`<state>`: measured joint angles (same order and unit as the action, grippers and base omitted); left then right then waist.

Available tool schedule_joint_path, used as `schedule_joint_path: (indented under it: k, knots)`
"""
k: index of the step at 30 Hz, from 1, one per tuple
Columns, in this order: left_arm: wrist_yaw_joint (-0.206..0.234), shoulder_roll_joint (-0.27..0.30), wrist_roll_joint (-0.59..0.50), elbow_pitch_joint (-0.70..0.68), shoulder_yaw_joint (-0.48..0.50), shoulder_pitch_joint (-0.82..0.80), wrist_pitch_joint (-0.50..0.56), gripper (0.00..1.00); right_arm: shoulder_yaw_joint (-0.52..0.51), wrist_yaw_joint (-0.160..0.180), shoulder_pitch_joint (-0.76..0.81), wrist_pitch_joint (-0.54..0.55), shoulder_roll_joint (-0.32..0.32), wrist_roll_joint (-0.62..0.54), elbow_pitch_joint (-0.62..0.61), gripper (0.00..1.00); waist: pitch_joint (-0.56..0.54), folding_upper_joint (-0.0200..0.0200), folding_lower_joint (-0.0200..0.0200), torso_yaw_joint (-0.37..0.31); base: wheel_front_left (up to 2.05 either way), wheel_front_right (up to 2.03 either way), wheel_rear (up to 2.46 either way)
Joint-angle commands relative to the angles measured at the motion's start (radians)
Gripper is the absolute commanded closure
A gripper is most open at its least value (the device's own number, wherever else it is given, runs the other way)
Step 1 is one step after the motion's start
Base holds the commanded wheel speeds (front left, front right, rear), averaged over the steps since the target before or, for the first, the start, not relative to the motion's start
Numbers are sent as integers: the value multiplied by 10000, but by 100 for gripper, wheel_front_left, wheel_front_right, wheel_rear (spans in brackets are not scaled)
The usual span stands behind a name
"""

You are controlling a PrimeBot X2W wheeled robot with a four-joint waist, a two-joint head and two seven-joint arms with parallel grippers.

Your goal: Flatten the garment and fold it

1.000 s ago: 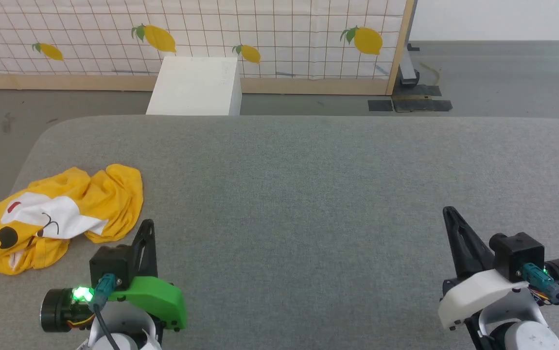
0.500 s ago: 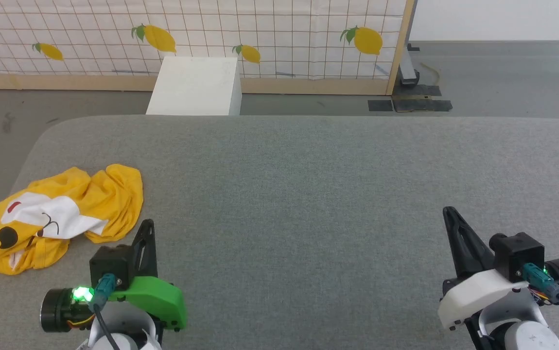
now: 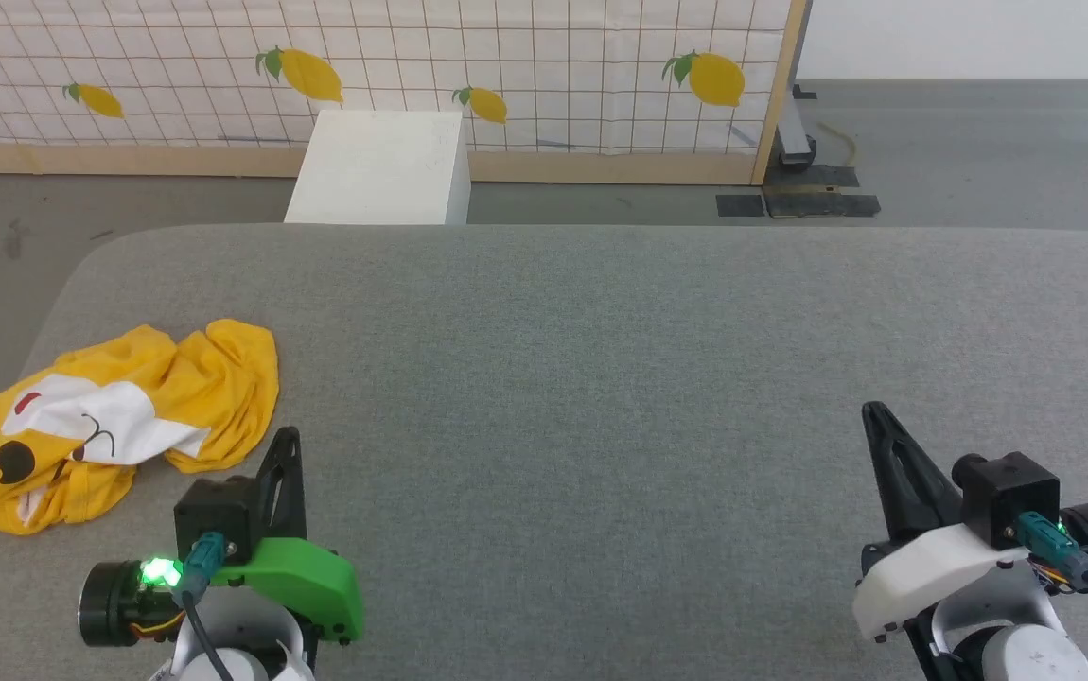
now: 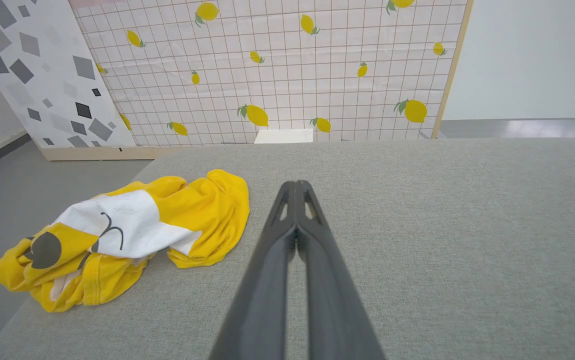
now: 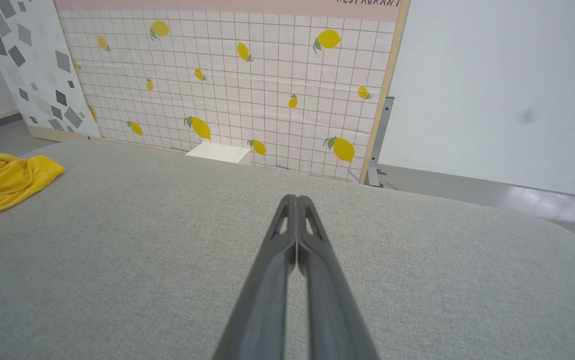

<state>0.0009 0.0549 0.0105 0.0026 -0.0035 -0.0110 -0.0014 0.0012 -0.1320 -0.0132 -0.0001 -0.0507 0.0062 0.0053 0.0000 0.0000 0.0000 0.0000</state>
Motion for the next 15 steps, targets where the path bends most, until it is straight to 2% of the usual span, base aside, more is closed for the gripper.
schedule_joint_path:
  k: [1,3,4,15]
  knots:
    - [-9,-47,-105,-26,35,110,14,100,-12,13,132,1,5,-62,-53,100,0,0,0,0,0,0,0]
    - [-9,-47,-105,-26,35,110,14,100,-12,13,132,1,5,-62,-53,100,0,0,0,0,0,0,0]
    - [0,0,1,0,-1,0,-1,0,0,0,0,-1,0,1,0,0,0,0,0,0,0,0,0]
    - [170,1,119,118,-197,-41,-190,0,-61,1,17,-142,0,71,15,0,-10,0,0,115,0,0,0]
